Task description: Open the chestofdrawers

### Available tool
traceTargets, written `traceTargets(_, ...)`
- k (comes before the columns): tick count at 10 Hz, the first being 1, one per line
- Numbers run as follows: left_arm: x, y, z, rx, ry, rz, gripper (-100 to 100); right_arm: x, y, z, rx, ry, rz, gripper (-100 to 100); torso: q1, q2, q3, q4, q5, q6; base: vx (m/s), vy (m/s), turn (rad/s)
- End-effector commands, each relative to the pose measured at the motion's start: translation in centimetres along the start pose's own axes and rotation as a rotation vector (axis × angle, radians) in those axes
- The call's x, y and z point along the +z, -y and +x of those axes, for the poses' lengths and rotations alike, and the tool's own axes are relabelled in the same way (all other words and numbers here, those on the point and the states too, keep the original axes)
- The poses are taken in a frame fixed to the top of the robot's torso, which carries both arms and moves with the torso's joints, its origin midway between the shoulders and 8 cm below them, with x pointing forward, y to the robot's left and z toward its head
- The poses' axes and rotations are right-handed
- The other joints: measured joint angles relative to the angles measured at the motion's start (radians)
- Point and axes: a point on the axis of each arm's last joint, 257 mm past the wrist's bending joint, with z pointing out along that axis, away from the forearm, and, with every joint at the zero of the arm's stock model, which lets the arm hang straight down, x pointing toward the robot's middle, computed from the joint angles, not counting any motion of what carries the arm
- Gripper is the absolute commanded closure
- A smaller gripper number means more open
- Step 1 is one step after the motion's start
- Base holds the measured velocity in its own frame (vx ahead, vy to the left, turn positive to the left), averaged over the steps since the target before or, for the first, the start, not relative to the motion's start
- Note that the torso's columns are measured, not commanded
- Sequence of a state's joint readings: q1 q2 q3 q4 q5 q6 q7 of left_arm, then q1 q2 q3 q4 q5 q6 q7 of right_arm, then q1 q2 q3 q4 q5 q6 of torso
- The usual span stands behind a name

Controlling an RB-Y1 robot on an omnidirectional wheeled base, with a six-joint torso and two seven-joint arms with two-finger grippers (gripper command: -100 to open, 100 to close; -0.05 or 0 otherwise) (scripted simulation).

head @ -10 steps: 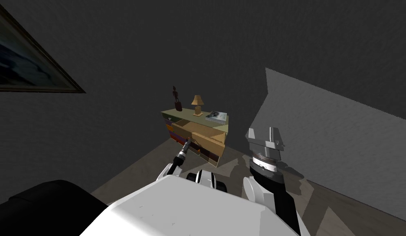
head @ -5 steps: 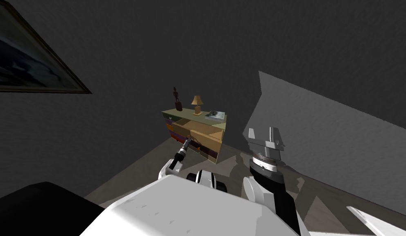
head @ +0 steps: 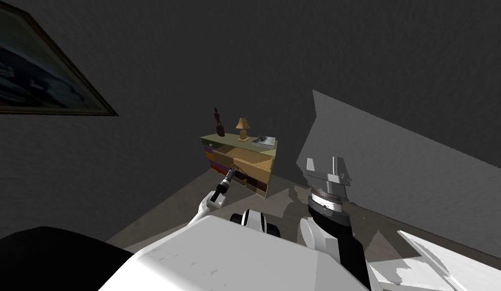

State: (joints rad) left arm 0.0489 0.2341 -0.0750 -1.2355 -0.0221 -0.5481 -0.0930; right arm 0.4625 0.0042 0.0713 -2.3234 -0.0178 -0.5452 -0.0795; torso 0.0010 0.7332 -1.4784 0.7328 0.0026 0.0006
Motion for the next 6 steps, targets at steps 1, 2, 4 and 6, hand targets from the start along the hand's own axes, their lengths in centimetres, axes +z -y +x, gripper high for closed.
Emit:
traceTargets(1,1.4,-0.2,-1.0,0.001,0.007,0.003,100,0.0,0.0,0.0,0.0,0.0,0.0,0,0.0,-0.002,-0.001,-0.001,0.001,0.001,-0.099,-0.017,-0.058)
traceTargets(2,1.1,-1.4,-0.9,0.001,0.004,-0.023,100,0.0,0.0,0.0,0.0,0.0,0.0,0,0.001,0.0,0.0,0.001,0.0,0.001,-0.094,-0.012,-0.03)
traceTargets(4,2.4,-2.0,-2.2,0.005,0.016,-0.029,100,0.0,0.0,0.0,0.0,0.0,0.0,0,0.001,0.004,0.002,0.003,-0.001,-0.001,-0.144,-0.02,-0.035)
traceTargets(6,4.1,-1.5,-3.7,0.008,0.032,-0.012,100,0.0,0.0,0.0,0.0,0.0,0.0,0,-0.001,0.006,0.003,0.005,-0.003,-0.002,-0.148,-0.04,-0.034)
